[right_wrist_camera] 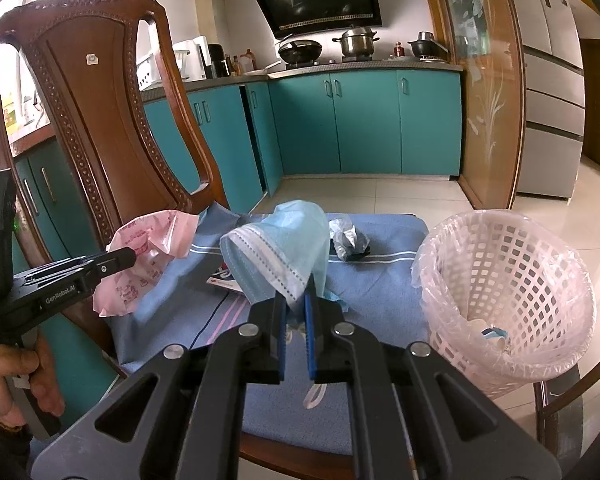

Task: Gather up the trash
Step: 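Carry the mask and pink bag over the white basket and open both grippers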

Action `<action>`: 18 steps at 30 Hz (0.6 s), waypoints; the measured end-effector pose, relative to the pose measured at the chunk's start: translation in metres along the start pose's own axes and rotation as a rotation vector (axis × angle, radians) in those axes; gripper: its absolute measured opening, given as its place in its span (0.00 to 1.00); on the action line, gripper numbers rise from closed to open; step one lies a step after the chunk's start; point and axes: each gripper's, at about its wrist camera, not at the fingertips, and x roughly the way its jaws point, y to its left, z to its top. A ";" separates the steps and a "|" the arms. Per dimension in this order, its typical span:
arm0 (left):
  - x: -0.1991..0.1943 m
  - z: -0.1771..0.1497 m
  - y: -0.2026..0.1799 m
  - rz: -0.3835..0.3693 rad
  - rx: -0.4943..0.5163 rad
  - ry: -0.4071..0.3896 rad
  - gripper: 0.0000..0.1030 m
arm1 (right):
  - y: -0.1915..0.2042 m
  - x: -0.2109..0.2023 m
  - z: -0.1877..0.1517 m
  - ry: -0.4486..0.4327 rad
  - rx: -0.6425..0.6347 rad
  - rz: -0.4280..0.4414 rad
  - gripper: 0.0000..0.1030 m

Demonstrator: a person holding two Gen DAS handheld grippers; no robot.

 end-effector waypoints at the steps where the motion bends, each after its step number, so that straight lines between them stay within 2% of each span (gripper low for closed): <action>1: 0.000 0.000 0.000 0.000 0.001 0.000 0.10 | 0.000 -0.001 0.000 -0.004 0.001 -0.003 0.08; 4: 0.000 0.000 0.000 0.000 0.000 0.000 0.10 | -0.013 -0.010 0.006 -0.063 0.024 -0.047 0.08; 6: 0.000 0.000 0.001 0.002 -0.001 -0.001 0.10 | -0.034 -0.018 0.011 -0.110 0.064 -0.108 0.08; 8: 0.000 0.000 0.003 0.003 -0.005 -0.001 0.10 | -0.064 -0.022 0.015 -0.137 0.118 -0.197 0.08; 10: 0.000 0.000 0.003 0.005 -0.004 0.001 0.10 | -0.099 -0.018 0.015 -0.124 0.198 -0.260 0.08; 12: 0.002 0.000 0.003 0.010 0.001 0.003 0.10 | -0.126 -0.007 0.010 -0.075 0.246 -0.293 0.20; 13: 0.002 0.000 0.002 0.011 0.003 0.004 0.10 | -0.136 -0.004 0.007 -0.055 0.276 -0.304 0.42; 14: 0.003 -0.001 0.001 0.010 0.005 0.007 0.10 | -0.142 -0.009 0.004 -0.074 0.319 -0.313 0.58; 16: 0.005 -0.001 -0.002 0.010 0.011 0.009 0.10 | -0.142 -0.025 0.004 -0.141 0.361 -0.306 0.69; 17: 0.005 -0.001 -0.005 0.010 0.015 0.011 0.10 | -0.139 -0.040 0.005 -0.205 0.369 -0.307 0.76; 18: 0.006 -0.002 -0.007 0.010 0.019 0.011 0.10 | -0.135 -0.050 0.005 -0.250 0.372 -0.309 0.79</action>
